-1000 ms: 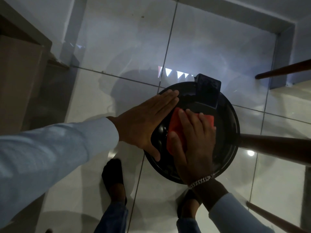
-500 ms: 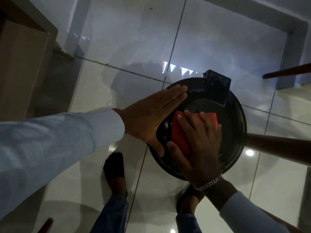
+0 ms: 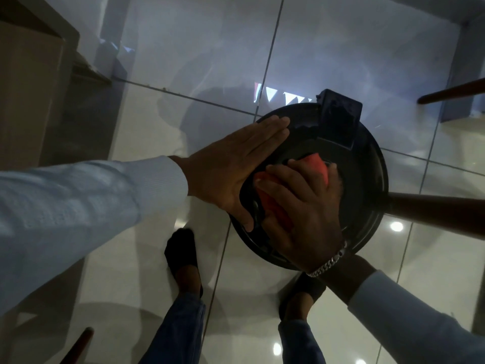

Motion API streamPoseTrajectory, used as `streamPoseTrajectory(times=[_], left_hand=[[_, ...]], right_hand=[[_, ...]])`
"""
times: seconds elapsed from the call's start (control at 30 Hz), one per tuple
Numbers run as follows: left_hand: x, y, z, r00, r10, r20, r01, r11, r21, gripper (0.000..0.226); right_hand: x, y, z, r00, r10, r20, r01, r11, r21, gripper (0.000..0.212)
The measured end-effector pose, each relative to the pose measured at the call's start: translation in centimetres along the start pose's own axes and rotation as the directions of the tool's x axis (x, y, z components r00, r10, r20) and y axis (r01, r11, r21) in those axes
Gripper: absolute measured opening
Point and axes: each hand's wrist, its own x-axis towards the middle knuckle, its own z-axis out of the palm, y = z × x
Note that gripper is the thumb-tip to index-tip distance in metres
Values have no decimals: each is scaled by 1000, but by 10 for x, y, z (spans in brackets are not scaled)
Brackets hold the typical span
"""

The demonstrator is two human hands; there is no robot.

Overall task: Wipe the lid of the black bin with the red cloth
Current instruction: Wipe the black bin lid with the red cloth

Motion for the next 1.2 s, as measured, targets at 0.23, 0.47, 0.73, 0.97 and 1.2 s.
streamPoseTrajectory(times=[0.23,0.47,0.73,0.97,1.2], left_hand=[[-1,-4,1,1000,-3,13,2,999,51,151],[-1,-7,1,1000,8,28,-11,995,104,151],[-1,-6,0,999,-1,33,-3,992,127,149],[-1,-3,-1,999,-3,43,-3,991,136,148],[1,-4,-2,998,19,62,-26,993,119,149]], right_hand=[[-15,14,0,980,-171,102,169,985,33,38],[-53,39,-5,971,-186,148,200,976,-85,61],[-80,15,7,866,492,-85,-489,871,52,68],[-51,-60,33,504,841,-194,-767,540,348,66],[-57,-58,33,814,555,-171,-531,830,170,52]])
